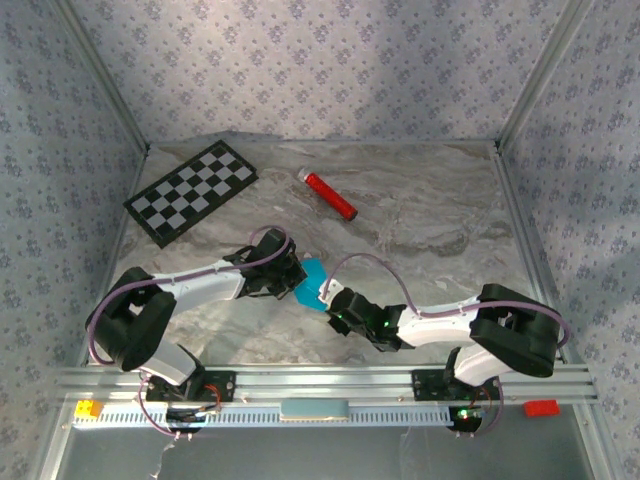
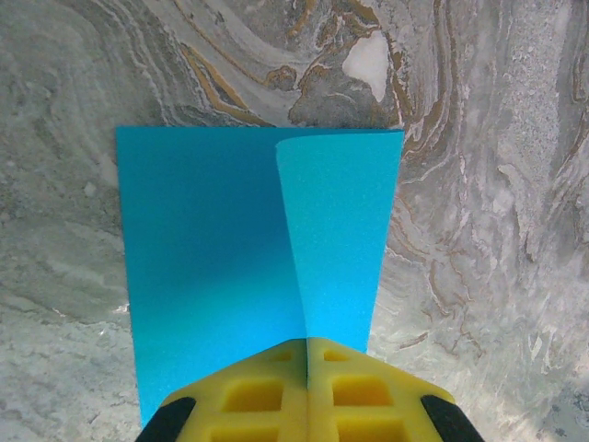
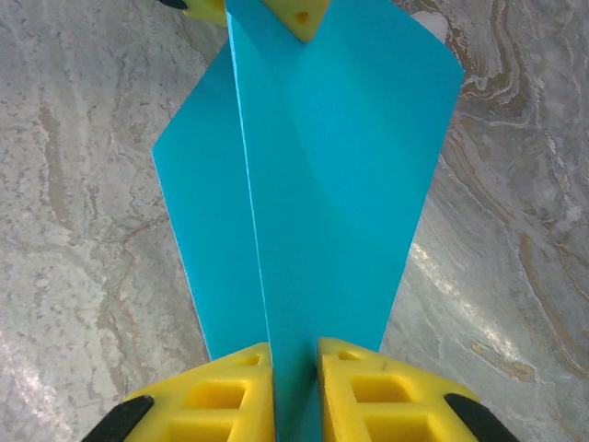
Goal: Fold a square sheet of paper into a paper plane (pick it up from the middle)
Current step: Fourth fold the wing at the center of the table.
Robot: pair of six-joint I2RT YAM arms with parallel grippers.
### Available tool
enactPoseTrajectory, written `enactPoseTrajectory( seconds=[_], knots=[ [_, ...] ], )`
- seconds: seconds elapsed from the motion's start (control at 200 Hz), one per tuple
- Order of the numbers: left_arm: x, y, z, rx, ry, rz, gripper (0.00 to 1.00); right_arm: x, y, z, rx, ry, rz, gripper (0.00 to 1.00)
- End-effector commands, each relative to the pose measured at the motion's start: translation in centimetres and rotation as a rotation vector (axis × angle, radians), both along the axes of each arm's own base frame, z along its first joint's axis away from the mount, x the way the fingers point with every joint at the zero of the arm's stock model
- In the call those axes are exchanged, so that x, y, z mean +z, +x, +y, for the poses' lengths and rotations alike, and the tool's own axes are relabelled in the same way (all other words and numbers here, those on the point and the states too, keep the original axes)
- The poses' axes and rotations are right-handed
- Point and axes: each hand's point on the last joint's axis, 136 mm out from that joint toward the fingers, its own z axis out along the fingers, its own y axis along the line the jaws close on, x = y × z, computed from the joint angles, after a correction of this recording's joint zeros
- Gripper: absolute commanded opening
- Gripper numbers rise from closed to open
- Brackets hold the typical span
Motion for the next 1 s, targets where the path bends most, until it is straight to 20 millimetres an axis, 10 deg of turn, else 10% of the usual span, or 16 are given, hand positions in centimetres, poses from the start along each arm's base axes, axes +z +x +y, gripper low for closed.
enactPoseTrajectory(
  seconds=[0.0, 0.465, 0.815, 0.999],
  knots=[
    [0.7, 0.3, -0.2, 0.015, -0.012, 0.015, 0.03, 1.4, 0.5, 1.2, -0.005, 0.055, -0.012, 0.19],
    [0.7, 0.4, -0.2, 0.014, -0.011, 0.011, 0.07, 0.6, 0.4, 0.7, -0.014, 0.043, 0.016, 0.07],
    [3.2, 0.8, 1.5, 0.022, 0.042, -0.087, 0.46, -0.1, 0.6, 1.0, -0.062, 0.171, 0.19, 0.0],
    [4.2, 0.5, 2.8, 0.044, 0.055, -0.131, 0.5, 0.2, 0.9, 1.3, -0.094, 0.311, 0.349, 0.0]
  ],
)
